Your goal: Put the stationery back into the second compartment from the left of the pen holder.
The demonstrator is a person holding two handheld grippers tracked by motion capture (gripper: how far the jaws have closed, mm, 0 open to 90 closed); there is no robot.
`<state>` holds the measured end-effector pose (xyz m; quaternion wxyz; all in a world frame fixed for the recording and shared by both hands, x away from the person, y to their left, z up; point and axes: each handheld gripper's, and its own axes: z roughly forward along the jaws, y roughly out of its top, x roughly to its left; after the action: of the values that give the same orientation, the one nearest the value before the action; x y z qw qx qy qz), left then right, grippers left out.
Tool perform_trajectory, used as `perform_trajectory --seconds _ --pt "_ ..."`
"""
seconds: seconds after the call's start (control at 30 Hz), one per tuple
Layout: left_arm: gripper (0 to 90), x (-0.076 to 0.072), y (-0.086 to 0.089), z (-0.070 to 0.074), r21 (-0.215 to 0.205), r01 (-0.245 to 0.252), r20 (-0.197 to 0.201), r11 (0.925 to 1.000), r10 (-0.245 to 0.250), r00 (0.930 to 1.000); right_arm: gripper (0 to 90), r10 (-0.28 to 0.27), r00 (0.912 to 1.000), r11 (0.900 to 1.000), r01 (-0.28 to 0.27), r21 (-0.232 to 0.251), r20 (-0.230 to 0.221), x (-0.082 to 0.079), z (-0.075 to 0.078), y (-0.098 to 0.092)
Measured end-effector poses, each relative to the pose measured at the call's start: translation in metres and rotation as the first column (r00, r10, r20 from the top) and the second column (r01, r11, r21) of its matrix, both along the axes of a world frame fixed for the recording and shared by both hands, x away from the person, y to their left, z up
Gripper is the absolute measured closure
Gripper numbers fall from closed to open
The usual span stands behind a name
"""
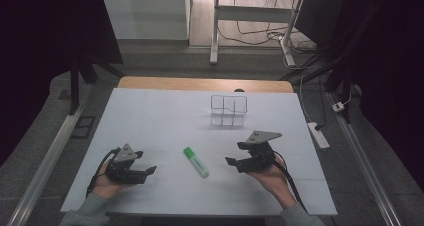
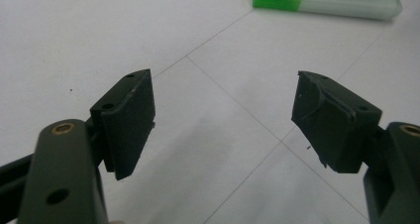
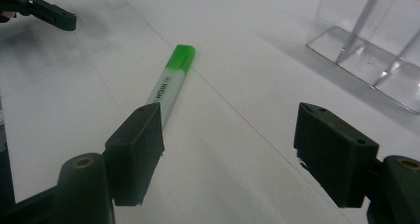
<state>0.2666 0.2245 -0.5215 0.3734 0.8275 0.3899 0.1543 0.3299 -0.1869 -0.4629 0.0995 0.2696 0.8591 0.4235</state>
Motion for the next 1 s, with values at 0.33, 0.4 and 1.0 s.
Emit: perform_trajectory --seconds 0.33,0.4,1.0 --pt "24.5 0.000 0.002 0.000 0.001 -0.005 0.001 1.0000 0.005 1.0000 27.0 0.032 0.9992 0.999 -0.033 -0.038 -0.026 0.006 0.002 0.031" --pt "24.5 0.000 0.002 0.000 0.001 -0.005 0.003 1.0000 0.005 1.0000 27.1 0.033 0.9990 0.998 -0.035 -0.060 -0.032 0.008 0.000 0.037" --pt "24.4 0.001 0.002 -0.001 0.005 -0.001 0.001 1.0000 0.001 1.0000 27.1 0.068 0.9938 0.991 -0.077 -0.107 -0.088 0.020 -0.015 0.077"
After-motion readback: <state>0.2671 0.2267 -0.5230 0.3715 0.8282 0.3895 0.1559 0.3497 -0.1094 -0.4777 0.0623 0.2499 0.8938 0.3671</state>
